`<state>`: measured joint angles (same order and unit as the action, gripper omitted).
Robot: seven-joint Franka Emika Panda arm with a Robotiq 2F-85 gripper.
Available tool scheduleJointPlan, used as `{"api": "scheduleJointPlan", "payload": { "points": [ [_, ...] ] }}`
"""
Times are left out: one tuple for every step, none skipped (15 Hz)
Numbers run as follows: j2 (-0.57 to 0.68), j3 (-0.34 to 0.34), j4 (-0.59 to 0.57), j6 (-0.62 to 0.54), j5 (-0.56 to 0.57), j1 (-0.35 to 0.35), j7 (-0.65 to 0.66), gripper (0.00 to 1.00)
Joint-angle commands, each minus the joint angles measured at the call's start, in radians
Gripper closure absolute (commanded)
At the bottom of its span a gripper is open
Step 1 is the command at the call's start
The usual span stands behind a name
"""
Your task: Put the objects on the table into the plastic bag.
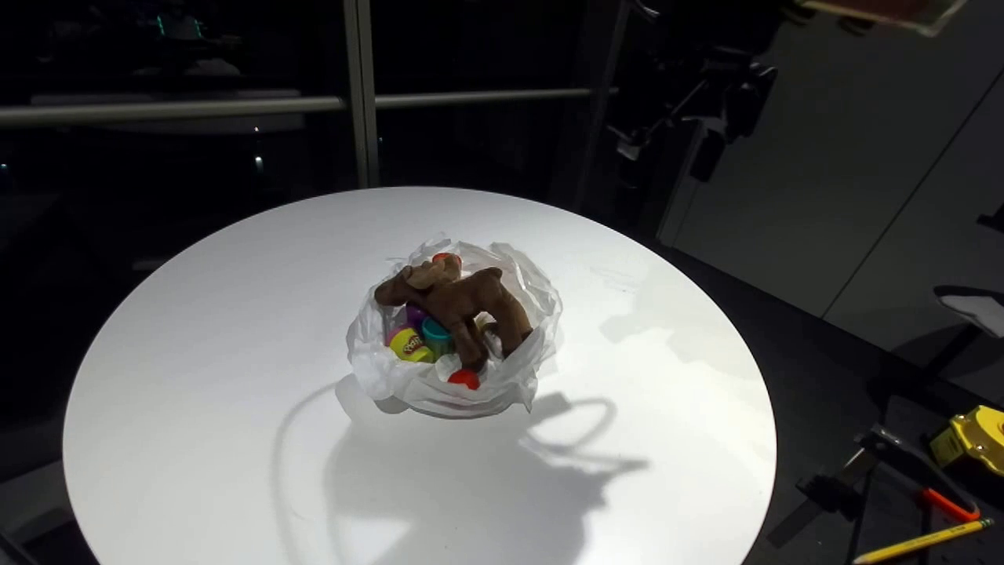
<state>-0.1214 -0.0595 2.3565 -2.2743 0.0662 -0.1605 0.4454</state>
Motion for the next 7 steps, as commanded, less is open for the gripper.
{"api": "scheduleJointPlan", "payload": {
  "points": [
    [-0.206, 0.05, 0.073, 0.246, -0.151, 0.042, -0.082, 0.0],
    [-0.09, 0.069, 0.027, 0.158, -0.096, 0.063, -0.047, 0.0],
    [-0.122, 0.078, 0.035, 0.185, -0.107, 0.069, -0.053, 0.0],
    [-0.132, 0.085, 0.039, 0.185, -0.106, 0.075, -0.052, 0.0],
    [-0.126, 0.088, 0.039, 0.182, -0.105, 0.079, -0.052, 0.0],
    [-0.112, 0.088, 0.039, 0.176, -0.104, 0.081, -0.051, 0.0],
    [-0.099, 0.087, 0.039, 0.172, -0.104, 0.082, -0.05, 0.0]
  ]
}}
